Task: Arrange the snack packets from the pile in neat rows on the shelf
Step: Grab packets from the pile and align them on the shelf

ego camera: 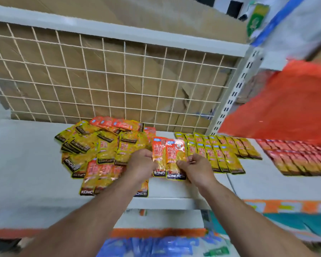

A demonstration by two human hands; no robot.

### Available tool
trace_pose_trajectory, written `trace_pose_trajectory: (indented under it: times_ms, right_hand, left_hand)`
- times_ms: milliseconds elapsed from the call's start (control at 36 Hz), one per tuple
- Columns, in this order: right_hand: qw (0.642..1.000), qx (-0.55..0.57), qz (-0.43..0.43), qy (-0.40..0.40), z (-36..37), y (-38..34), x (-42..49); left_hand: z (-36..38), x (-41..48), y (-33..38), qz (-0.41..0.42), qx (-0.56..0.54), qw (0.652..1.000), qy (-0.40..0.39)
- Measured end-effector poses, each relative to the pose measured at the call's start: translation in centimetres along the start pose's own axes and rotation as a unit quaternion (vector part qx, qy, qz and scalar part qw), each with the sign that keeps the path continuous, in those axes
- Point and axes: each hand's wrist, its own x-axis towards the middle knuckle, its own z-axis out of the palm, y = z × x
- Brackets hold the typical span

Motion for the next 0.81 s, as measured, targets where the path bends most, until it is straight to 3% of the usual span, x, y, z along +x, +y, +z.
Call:
trace_pose_trajectory:
  times_ms: [333,556,806]
  right_hand:
    - [0.996,0.070,0.055,-0.007,-19.9,9.7,-3.9]
    - [0.992,0.096,0.076,0.033,-33.0,15.5,-5.6]
    - [0.981,0.133,0.089,0.105,-42.1,19.7,-5.0]
  left_hand:
    - [19.2,-8.0,-0.1,0.012,0.035,0.998,-0.056]
    - [31.8,-13.7,1.0,0.000,0.029,0.993,-0.114]
    - [42.5,-14.8,2.8,-0.003,0.034,0.987,-0.159]
